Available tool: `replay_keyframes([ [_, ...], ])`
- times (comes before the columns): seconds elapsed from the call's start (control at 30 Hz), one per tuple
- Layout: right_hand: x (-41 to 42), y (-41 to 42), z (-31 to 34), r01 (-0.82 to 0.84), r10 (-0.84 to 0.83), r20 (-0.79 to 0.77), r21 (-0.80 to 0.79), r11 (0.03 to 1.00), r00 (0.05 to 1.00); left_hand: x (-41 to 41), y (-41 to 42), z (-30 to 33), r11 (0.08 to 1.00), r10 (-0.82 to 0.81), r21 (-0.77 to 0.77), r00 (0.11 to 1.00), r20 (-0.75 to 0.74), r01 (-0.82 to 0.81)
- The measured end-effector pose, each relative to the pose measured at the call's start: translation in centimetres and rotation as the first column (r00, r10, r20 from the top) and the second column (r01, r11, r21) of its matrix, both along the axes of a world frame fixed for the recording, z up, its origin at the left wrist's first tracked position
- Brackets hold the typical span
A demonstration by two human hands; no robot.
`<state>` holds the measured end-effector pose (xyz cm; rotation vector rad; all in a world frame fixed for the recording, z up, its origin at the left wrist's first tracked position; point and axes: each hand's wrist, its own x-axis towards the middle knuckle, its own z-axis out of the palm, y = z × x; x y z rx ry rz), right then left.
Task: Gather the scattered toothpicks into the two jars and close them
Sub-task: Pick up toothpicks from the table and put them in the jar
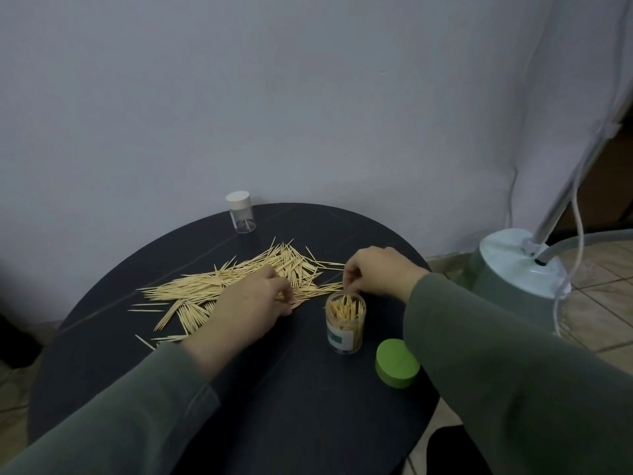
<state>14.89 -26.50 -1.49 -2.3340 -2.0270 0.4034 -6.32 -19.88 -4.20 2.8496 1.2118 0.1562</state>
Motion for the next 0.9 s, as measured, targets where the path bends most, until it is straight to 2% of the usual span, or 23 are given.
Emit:
replay_keyframes([
  [0.13,1.1,0.2,-0.2,0.069,-0.073,0.070,0.061,0.996,0.995,0.6,-0.1,-0.9,0.997,0.024,0.077,0.998,0.052,-0.028],
  [0.27,1.7,0.5,-0.8,0.111,-0.113,0.090,0.027,0.994,0.990,0.9,-0.2,-1.5,0.995,0.027,0.093,0.998,0.051,-0.032],
  [0.63,-0.4,1.2,-1.2,-0.052,0.040,0.087,0.141,0.989,0.995,1.5,-0.5,-1.4,0.991,0.002,0.136,1.000,0.030,-0.006],
  [0.83,-0.3,1.1,-0.3,-0.107,0.108,0.026,-0.043,0.993,0.994,0.8,0.3,-0.5,0.993,-0.055,0.103,0.998,-0.042,0.059],
  [0.9,-0.4,1.1,0.0,-0.118,0.120,0.026,-0.056,0.991,0.992,0.5,0.7,-0.4,0.994,-0.058,0.090,0.996,-0.061,0.063],
])
